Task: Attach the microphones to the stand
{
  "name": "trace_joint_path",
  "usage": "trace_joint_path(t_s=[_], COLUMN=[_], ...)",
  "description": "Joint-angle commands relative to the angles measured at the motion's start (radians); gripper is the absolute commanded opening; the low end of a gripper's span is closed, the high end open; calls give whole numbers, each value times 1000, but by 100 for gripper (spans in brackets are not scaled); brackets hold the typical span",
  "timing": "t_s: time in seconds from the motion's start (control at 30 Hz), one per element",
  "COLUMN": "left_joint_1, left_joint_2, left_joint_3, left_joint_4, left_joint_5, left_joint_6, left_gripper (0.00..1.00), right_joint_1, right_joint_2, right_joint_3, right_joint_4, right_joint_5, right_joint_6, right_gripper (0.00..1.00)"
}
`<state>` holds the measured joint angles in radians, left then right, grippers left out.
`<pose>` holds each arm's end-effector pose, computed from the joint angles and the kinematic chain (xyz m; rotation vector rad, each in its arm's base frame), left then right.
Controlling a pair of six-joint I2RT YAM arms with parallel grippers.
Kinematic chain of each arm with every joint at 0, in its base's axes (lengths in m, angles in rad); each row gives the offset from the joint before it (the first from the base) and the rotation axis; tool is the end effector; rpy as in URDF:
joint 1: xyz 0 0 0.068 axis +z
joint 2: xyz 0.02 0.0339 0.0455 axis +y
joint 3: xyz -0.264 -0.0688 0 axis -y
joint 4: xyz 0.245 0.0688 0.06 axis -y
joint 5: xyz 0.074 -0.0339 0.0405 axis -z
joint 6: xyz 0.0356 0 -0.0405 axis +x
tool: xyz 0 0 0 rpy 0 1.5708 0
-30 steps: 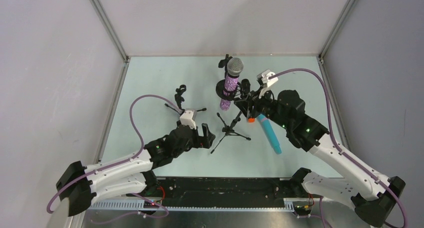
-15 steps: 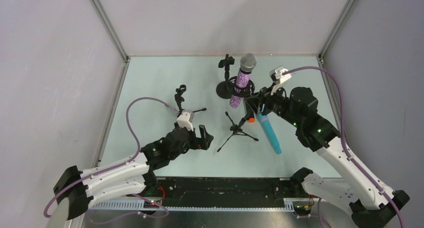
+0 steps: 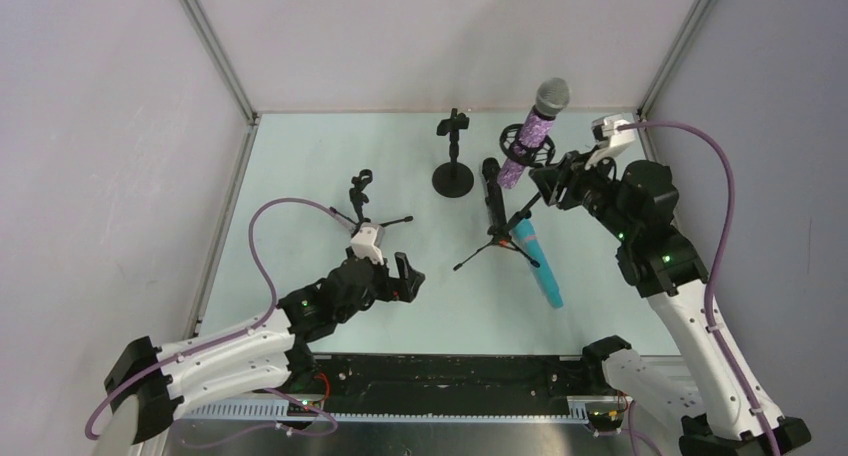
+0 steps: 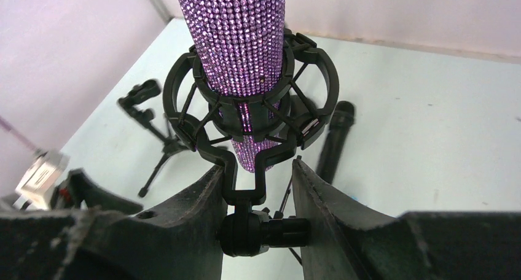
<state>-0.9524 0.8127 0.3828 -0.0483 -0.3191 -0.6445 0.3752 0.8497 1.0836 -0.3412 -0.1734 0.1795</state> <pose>0.1146 -0.1417 0.2080 0.1179 2.0876 -0.6726 0.1639 0.0712 0.4153 -0.2986 1.6814 0.5610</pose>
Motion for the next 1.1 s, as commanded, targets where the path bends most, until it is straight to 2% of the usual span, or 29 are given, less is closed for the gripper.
trace_joint_path(t_s=[0.0, 0.2, 0.33, 0.73, 1.07], left_joint_1=[4, 4, 4, 4, 4], left_joint_2=[-29, -44, -40, -7, 23], left_joint_3=[-19, -33, -32, -17, 12], left_joint_4=[16, 14, 16, 38, 43], left_joint_5=[-15, -13, -8, 8, 57], left_joint_6=[14, 43, 59, 105, 204], left_gripper=[100, 100, 100, 100, 100], right_joint_1=[-86, -202, -223, -242, -353], right_joint_2=[-16, -13, 3, 67, 122], right_joint_3=[85, 119, 141, 153, 143], right_joint_4=[93, 86, 83, 87, 155], right_joint_5=[14, 36, 100, 417, 445], right_joint_6=[-8, -9, -45, -174, -167], right_gripper=[0, 0, 0, 0, 0])
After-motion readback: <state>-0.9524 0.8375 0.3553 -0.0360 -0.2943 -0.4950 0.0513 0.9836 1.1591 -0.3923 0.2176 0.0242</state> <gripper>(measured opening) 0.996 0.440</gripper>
